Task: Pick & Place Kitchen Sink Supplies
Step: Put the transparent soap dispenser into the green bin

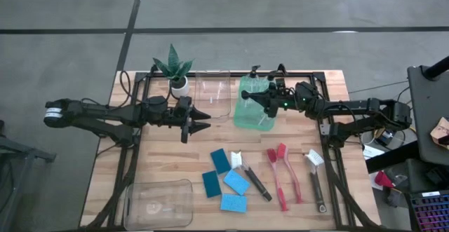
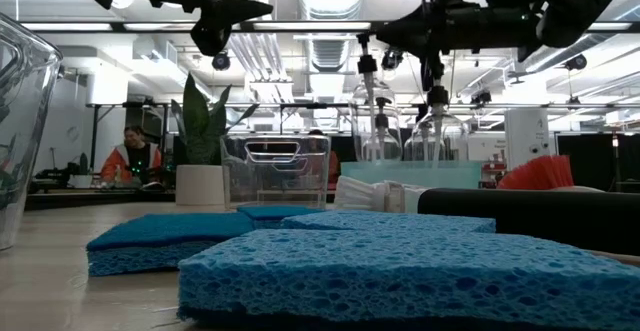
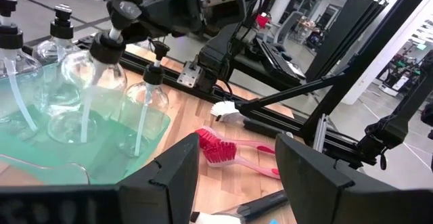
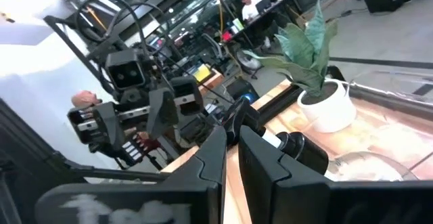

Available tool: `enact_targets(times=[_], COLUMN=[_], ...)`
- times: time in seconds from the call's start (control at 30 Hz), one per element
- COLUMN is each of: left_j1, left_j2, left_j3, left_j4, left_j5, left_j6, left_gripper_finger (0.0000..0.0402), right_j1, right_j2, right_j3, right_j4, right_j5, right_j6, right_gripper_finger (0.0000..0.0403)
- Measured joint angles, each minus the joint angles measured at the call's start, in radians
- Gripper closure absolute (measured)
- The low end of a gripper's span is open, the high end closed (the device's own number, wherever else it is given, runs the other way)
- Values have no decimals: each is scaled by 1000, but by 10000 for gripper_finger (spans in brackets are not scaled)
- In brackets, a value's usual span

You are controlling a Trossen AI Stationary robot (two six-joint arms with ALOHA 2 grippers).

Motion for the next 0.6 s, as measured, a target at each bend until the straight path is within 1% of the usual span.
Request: enact_targets(times=[0.1,0.27,0.43,0.6], left_j1=[0,0,0,0], left_j2=[0,0,0,0], left_j3=[0,0,0,0], left_j4=[-6,-7,-7,-7], left_j5=[-1,-2,-2,-2], left_j6=[0,0,-2,-6], left_gripper_finger=[207,207,207,207], right_j1=[-24,-65,-97,-113], right_j2=[-14,-30,-32,-32], right_j3=[0,-12,-19,-23], right_j4=[3,2,1,1], right_j5=[-25,-64,-105,-116], right_j6=[17,38,64,82], right_gripper_finger=[376,390,393,394])
